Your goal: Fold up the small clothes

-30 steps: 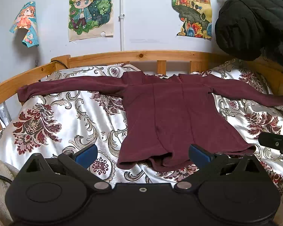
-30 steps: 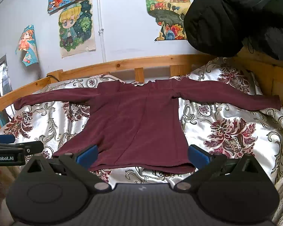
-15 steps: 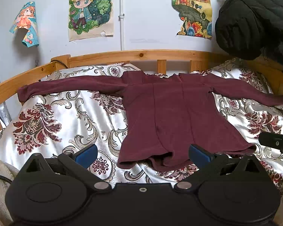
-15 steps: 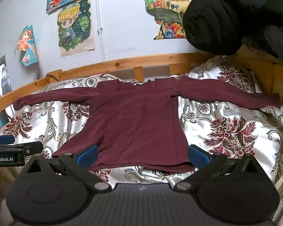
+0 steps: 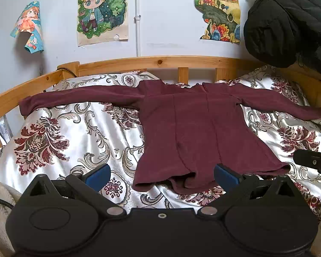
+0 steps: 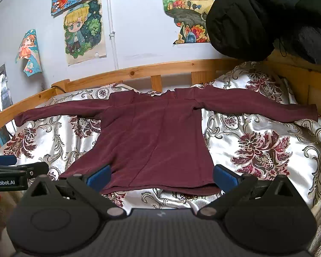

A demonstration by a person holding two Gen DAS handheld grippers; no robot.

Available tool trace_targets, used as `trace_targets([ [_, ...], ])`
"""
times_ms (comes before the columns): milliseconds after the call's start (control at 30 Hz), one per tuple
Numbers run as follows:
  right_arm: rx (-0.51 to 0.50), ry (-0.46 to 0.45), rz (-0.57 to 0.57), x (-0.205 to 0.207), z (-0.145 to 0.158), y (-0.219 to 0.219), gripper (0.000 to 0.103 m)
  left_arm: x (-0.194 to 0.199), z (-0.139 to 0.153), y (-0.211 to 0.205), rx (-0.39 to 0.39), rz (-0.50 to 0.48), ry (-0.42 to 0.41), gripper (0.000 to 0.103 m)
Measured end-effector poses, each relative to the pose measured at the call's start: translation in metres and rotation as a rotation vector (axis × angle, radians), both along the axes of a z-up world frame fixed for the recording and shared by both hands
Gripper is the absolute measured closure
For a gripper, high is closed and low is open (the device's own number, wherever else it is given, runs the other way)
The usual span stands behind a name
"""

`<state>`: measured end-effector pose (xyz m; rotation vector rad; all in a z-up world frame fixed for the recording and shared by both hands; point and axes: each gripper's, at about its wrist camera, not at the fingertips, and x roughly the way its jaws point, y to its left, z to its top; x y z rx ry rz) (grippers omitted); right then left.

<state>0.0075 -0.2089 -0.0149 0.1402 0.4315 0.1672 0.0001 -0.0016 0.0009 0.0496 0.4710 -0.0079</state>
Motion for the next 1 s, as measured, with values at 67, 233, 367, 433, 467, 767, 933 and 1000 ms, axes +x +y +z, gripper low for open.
trace_targets([
  [67,0.0,0.001,-0.001,0.0,0.0,0.001,0.0,0.0,0.0,0.0,0.0,0.0,0.001,0.001],
  [233,0.0,0.011,-0.001,0.001,-0.001,0.001,0.0,0.0,0.0,0.0,-0.001,-0.001,0.002,0.001],
  [367,0.003,0.044,-0.008,0.005,-0.004,0.0,0.0,-0.001,-0.002,-0.001,0.002,0.0,0.009,0.001],
  [433,0.0,0.069,-0.023,0.008,-0.005,0.0,0.0,0.001,-0.003,-0.003,0.018,0.008,0.025,0.001],
  [467,0.0,0.082,-0.033,0.01,-0.006,-0.001,0.0,0.007,-0.012,-0.001,0.031,0.013,0.047,0.001],
  [767,-0.019,0.09,-0.141,0.034,0.012,-0.025,0.0,0.044,0.003,-0.003,0.067,-0.017,0.092,0.001],
  [933,-0.02,0.07,-0.199,0.051,0.023,-0.048,0.0,0.077,0.016,-0.017,0.106,-0.055,0.1,0.001],
  [1000,-0.011,0.08,-0.221,0.058,0.023,-0.058,0.0,0.092,0.02,-0.022,0.086,-0.075,0.105,0.001],
])
